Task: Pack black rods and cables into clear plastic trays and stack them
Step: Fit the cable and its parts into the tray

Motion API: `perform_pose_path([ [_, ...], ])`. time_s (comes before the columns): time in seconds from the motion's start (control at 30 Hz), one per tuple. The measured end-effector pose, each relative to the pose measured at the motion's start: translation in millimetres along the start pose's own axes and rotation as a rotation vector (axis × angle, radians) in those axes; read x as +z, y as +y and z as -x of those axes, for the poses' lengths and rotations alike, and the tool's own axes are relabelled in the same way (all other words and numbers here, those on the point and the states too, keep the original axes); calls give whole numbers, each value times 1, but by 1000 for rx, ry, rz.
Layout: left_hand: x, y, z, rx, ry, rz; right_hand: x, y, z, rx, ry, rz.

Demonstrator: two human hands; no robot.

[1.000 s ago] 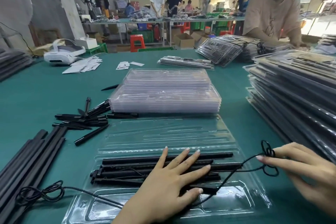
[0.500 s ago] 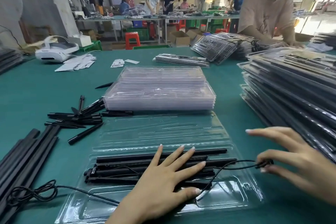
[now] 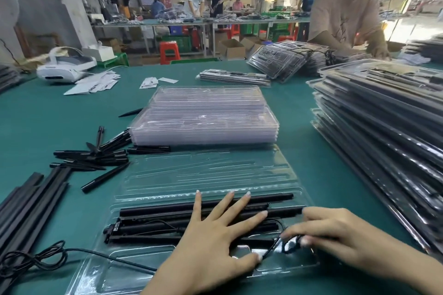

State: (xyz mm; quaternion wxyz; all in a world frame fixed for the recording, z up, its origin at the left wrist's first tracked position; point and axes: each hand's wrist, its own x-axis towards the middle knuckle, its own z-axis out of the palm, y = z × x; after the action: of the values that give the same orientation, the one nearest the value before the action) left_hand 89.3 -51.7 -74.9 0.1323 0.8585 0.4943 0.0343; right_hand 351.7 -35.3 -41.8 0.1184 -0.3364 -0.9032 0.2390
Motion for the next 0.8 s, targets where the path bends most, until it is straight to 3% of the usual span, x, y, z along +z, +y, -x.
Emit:
perform_pose_path([
  [0.1,0,0,1,9,7,-8,11,-7,-11,-28,-36,36],
  [0.2,0,0,2,13,11,-4,15,-15,-18,91,-60,-7],
  [0.5,-3,2,-1,-39,-18,143,24,-25,-27,379,193,-173],
  [0.63,-4,6,-2,-75,-35,135,21,-26,-32,537,91,-223],
  [0.8,-8,5,-5,-81,-62,237,20,-21,-36,500,26,-95],
])
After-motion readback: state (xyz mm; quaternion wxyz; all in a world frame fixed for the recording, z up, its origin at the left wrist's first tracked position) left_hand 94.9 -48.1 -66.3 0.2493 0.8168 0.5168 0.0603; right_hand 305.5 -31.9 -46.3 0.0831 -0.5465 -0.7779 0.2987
